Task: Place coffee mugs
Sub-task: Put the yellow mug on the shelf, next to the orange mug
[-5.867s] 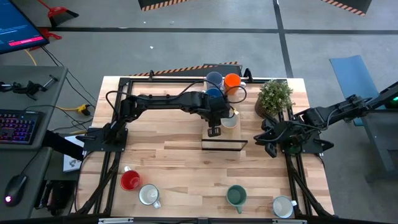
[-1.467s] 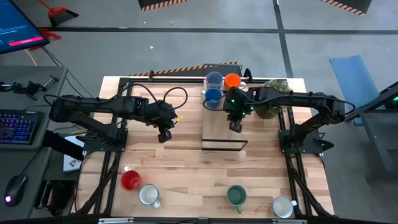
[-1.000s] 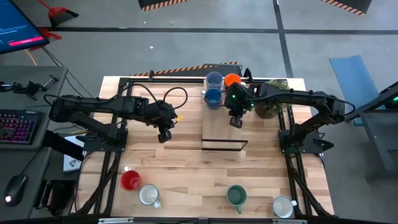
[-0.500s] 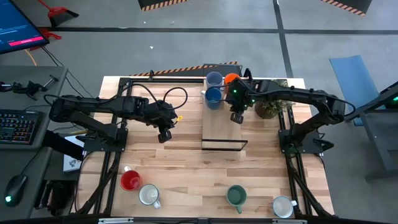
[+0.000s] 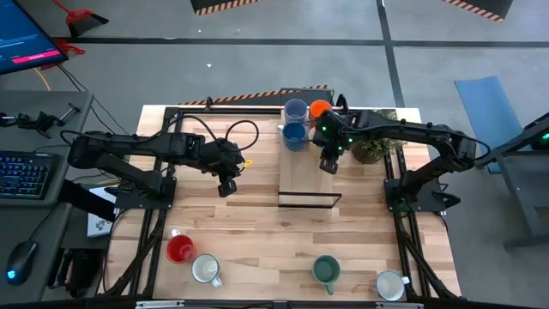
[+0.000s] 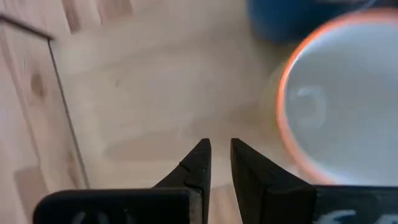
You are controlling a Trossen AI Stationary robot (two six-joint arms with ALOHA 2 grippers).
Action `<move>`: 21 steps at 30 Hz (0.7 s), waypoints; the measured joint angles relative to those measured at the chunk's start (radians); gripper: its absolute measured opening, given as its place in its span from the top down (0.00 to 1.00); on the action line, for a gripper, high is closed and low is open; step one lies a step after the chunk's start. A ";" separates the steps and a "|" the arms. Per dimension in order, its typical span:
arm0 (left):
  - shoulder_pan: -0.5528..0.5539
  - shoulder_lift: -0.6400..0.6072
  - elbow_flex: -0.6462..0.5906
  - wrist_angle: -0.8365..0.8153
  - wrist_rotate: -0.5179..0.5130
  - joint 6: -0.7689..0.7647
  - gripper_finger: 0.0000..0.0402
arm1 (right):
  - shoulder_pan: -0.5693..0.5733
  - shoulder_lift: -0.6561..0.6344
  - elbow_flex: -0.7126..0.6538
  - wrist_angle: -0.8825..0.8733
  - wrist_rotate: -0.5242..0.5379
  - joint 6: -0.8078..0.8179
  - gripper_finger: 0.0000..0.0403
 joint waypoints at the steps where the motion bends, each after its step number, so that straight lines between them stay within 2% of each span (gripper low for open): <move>1: 0.000 0.000 0.000 0.000 0.000 0.000 0.82 | 0.006 0.000 0.000 -0.025 0.005 0.009 0.90; 11: 0.000 0.000 0.000 0.000 0.000 -0.001 0.82 | 0.052 -0.001 0.000 -0.235 0.085 0.115 0.90; 21: 0.000 0.000 0.000 0.000 0.000 -0.002 0.82 | 0.073 -0.001 0.000 -0.092 0.081 0.054 0.90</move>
